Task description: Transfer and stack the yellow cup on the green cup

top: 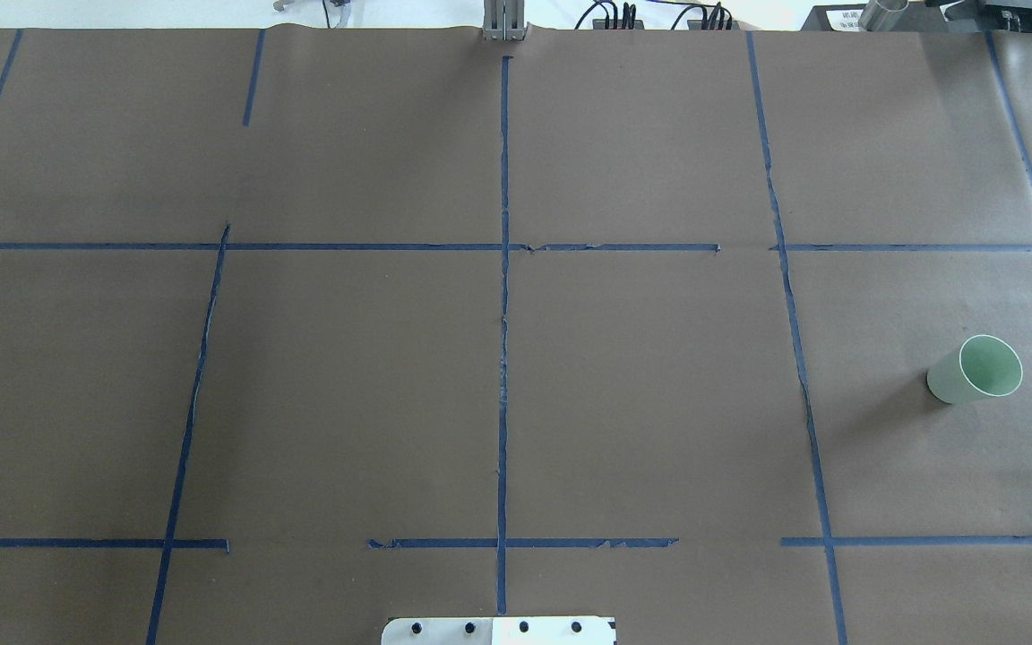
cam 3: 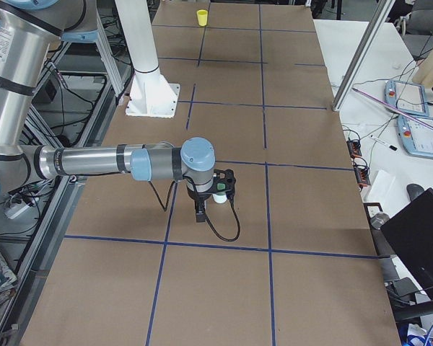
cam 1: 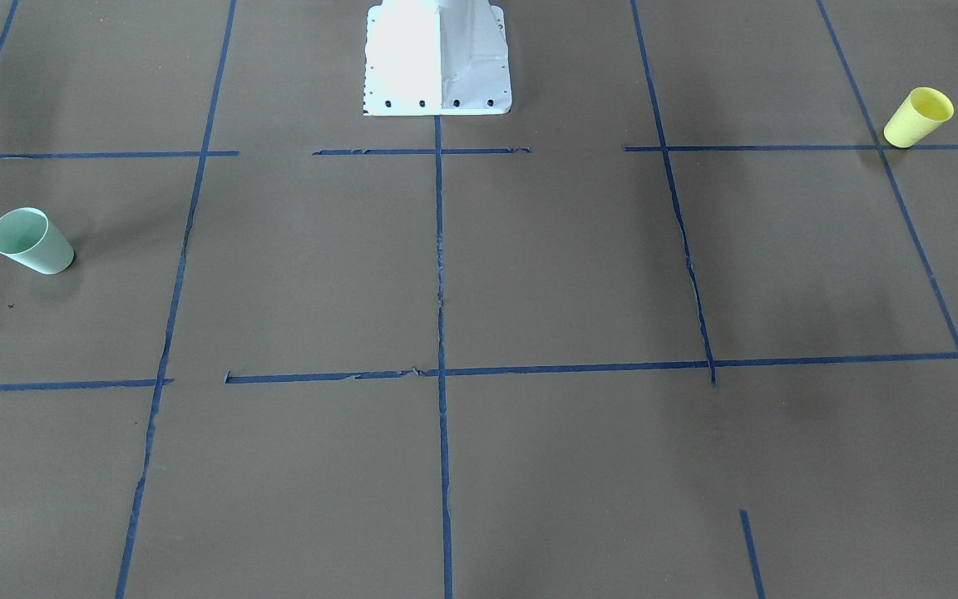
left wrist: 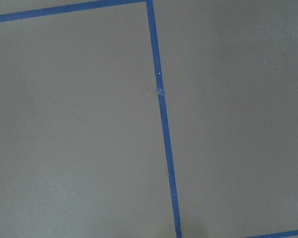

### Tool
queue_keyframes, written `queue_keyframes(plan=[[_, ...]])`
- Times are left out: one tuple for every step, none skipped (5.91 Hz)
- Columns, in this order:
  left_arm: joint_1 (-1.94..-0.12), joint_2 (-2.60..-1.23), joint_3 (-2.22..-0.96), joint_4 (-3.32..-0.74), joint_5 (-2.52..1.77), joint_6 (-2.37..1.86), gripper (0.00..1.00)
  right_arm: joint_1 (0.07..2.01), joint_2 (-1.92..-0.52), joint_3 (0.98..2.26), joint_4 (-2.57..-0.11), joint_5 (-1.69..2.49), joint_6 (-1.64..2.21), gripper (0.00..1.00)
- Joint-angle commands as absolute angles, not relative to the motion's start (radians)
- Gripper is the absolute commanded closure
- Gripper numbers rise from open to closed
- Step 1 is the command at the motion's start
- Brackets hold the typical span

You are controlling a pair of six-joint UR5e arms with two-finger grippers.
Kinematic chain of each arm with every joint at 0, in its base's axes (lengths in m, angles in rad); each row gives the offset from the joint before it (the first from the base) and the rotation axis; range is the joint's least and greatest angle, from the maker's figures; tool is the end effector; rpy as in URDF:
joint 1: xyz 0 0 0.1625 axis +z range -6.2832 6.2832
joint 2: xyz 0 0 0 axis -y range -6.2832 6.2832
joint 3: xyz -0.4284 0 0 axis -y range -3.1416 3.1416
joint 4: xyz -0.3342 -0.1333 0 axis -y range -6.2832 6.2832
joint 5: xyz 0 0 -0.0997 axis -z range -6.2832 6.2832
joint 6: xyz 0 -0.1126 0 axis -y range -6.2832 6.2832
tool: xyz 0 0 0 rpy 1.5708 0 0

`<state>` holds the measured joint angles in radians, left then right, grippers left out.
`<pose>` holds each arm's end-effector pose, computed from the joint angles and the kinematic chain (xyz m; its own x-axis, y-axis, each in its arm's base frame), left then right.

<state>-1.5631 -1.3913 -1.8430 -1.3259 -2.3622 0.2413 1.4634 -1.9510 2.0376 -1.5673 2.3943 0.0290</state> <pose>-0.0506 -0.3432 0.6464 0.6815 0.1367 -0.7190 -0.1755 0.9843 0.0208 0.0204 -0.2840 0.5987 0.6715 -0.1097 0.7329 0.0873 0.9938 0.0688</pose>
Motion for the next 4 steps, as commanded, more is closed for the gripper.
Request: queue_keyframes(plan=[[-1.563, -1.381, -1.848, -1.351, -2.352, 0.245, 0.0, 1.463, -1.968, 2.045, -1.522, 2.375, 0.025, 0.0], [-1.563, -1.379, -1.848, -1.356, -2.349, 0.244, 0.0, 1.462, -1.968, 2.045, -1.523, 2.379, 0.026, 0.0], [-1.563, -1.379, -1.861, -1.356, -2.35, 0.236, 0.0, 1.463, -1.971, 2.043, -1.525, 2.379, 0.026, 0.0], [-1.562, -1.382, -1.862, -1.358, -2.349, 0.238, 0.0, 1.462, -1.976, 2.043, -1.526, 2.384, 0.026, 0.0]])
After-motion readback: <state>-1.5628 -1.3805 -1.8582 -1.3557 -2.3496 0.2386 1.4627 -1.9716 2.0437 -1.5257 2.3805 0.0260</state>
